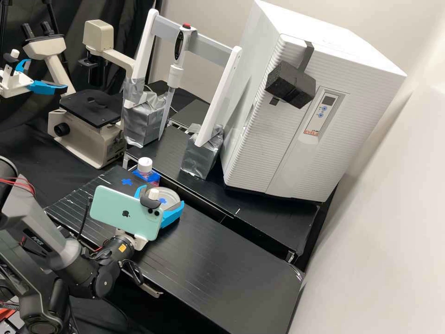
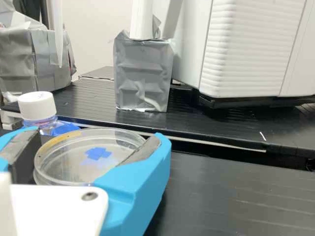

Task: Close the lid

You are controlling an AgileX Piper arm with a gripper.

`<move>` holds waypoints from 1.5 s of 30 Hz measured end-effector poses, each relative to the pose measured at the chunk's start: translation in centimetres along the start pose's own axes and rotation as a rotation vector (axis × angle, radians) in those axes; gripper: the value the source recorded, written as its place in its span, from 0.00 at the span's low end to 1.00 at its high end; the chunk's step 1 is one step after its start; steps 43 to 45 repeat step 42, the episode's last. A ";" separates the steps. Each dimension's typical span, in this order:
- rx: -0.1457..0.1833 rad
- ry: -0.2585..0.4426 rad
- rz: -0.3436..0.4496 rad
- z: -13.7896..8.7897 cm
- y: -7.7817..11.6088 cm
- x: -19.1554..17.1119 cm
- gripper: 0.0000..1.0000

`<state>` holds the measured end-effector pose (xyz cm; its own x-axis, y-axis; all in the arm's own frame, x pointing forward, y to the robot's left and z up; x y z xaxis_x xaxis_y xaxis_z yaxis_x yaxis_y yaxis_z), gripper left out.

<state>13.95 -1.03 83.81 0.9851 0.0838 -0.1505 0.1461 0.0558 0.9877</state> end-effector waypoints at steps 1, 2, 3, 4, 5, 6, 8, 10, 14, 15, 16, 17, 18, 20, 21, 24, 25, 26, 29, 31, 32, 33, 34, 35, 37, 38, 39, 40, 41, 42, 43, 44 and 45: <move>-0.006 0.000 0.000 0.0 0.0 0.0 1.00; -0.011 0.000 0.000 0.0 0.0 0.0 1.00; -0.017 0.000 0.000 0.0 0.0 0.0 1.00; -0.019 0.000 0.000 0.0 0.0 0.0 1.00; -0.021 0.000 0.000 0.0 0.0 0.0 1.00; -0.024 0.000 0.000 0.0 0.0 0.0 1.00; -0.026 0.001 0.001 0.0 0.0 0.0 1.00; -0.035 0.001 0.006 -0.1 0.1 -0.1 1.00; -0.074 0.000 0.026 -0.7 0.3 -0.3 1.00; -0.084 0.002 0.036 -1.0 0.4 -0.4 1.00; -0.088 0.004 0.044 -1.3 0.4 -0.6 1.00; -0.095 0.010 0.059 -1.6 0.6 -0.7 1.00; -0.105 0.018 0.071 -1.9 0.6 -0.8 1.00; -0.150 0.047 0.102 -2.9 0.8 -1.1 1.00; -0.167 0.064 0.116 -3.3 0.8 -1.2 1.00; -0.185 0.122 0.163 -4.5 1.0 -1.4 1.00; -0.188 0.143 0.181 -4.9 1.1 -1.4 1.00; -0.185 0.167 0.201 -5.3 1.1 -1.5 1.00; -0.145 0.235 0.252 -6.2 1.4 -1.6 1.00; -0.088 0.278 0.285 -6.7 1.6 -1.5 1.00; -0.041 0.299 0.316 -6.8 1.8 -1.4 1.00; 0.013 0.349 0.349 -7.4 1.9 -1.2 1.00; 0.034 0.362 0.370 -7.5 2.0 -1.1 1.00; 0.063 0.375 0.384 -7.6 2.0 -1.0 1.00; 0.116 0.387 0.410 -7.8 2.1 -0.9 1.00; 0.134 0.395 0.415 -7.9 2.1 -0.8 1.00; 0.139 0.402 0.414 -8.0 2.0 -0.8 1.00; 0.143 0.407 0.414 -8.1 2.0 -0.8 1.00; 0.141 0.409 0.414 -8.2 2.0 -0.8 1.00; 0.141 0.407 0.416 -8.2 2.0 -0.8 1.00; 0.141 0.407 0.416 -8.2 2.0 -0.8 1.00; 0.141 0.407 0.416 -8.2 2.0 -0.8 1.00; 0.141 0.407 0.416 -8.2 2.0 -0.8 1.00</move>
